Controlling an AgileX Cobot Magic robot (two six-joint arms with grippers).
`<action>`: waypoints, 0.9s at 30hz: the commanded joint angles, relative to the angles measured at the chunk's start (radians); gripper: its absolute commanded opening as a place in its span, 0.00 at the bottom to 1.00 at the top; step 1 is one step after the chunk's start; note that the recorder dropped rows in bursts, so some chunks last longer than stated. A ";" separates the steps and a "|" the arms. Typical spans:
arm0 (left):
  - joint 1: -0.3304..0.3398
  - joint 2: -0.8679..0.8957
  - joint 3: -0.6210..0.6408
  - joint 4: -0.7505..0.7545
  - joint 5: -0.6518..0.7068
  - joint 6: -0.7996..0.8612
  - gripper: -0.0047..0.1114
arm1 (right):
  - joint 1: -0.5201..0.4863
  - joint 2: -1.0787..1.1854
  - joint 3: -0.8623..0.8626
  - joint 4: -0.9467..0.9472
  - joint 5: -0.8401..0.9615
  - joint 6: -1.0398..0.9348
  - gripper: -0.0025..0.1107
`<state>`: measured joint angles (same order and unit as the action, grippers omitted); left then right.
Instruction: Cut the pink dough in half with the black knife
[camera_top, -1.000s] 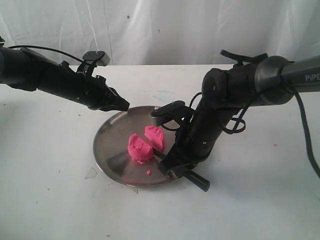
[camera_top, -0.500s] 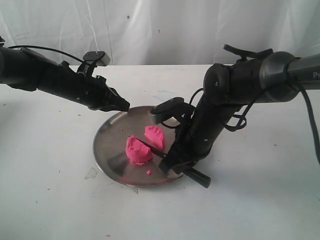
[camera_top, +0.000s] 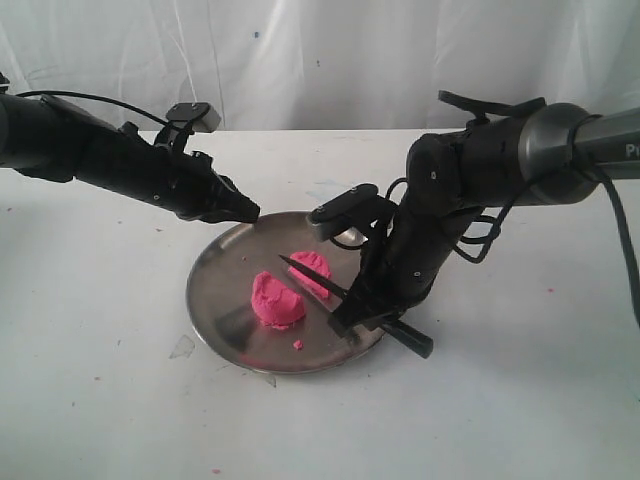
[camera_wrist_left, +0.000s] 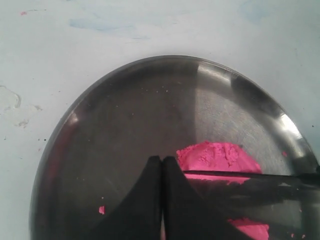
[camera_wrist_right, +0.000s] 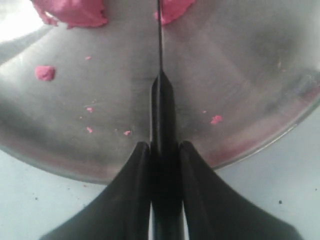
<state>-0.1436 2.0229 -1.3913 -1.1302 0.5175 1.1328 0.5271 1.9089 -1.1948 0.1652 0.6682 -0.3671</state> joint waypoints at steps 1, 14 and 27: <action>0.002 -0.011 0.006 -0.013 0.024 -0.009 0.04 | 0.001 -0.011 -0.003 -0.045 -0.020 0.042 0.02; 0.002 -0.042 0.016 -0.020 0.032 -0.016 0.04 | 0.001 -0.029 -0.003 -0.021 -0.054 0.083 0.02; 0.002 -0.308 0.169 -0.070 -0.042 -0.013 0.04 | 0.001 -0.144 -0.001 -0.032 -0.143 0.327 0.02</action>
<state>-0.1436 1.7671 -1.2478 -1.1629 0.4671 1.1250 0.5271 1.7810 -1.1948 0.1488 0.5600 -0.1155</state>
